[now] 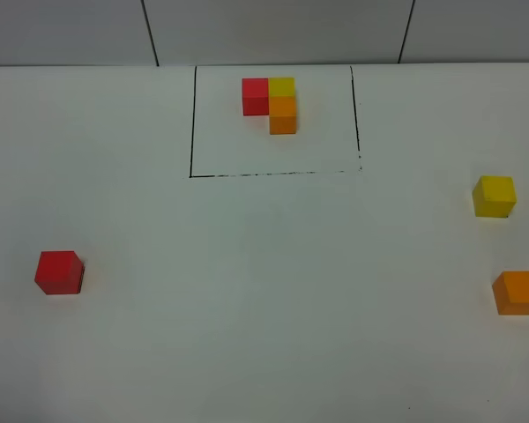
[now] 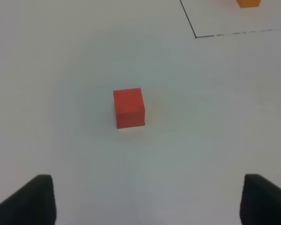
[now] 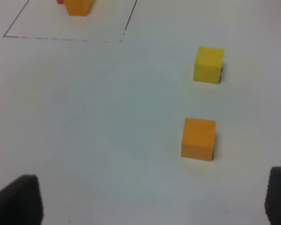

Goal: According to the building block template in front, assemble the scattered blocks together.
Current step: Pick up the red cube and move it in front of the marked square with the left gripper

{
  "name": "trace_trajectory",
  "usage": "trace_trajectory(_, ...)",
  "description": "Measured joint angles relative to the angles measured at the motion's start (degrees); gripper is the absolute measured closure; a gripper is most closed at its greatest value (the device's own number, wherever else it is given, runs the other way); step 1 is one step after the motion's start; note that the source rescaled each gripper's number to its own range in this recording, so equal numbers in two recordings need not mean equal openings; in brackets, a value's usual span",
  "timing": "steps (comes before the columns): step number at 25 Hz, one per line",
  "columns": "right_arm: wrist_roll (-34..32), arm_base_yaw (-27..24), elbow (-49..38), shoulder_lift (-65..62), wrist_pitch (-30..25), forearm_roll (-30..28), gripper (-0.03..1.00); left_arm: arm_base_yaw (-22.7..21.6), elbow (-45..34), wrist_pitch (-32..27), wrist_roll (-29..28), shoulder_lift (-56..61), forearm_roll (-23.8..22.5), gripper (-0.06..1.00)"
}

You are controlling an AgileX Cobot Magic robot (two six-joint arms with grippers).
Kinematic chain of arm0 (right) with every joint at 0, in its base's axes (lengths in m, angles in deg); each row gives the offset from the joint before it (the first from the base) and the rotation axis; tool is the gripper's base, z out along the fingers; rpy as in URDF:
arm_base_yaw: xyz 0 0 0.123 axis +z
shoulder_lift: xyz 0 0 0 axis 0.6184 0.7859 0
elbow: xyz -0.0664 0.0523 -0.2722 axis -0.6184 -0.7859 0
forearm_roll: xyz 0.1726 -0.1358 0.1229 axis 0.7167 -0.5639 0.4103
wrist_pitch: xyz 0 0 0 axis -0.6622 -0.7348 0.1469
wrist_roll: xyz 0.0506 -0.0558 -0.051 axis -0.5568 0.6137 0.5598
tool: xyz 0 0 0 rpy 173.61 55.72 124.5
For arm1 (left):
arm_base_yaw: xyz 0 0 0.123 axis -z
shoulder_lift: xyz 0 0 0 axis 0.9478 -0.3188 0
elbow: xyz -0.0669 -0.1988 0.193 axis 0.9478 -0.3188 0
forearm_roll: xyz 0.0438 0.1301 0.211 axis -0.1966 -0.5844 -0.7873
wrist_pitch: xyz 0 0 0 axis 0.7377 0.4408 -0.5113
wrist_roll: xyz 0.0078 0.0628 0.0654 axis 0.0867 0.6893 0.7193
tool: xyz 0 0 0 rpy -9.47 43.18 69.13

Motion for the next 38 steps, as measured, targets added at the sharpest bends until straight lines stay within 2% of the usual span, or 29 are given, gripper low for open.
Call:
trace_trajectory(33,0.21,0.0,0.0,0.0,0.0,0.11,0.08,0.0,0.0,0.11,0.17,0.0,0.0,0.17)
trace_trajectory(38,0.21,0.0,0.0,0.0,0.0,0.11,0.08,0.0,2.9,1.11,0.2,-5.08,0.0,0.14)
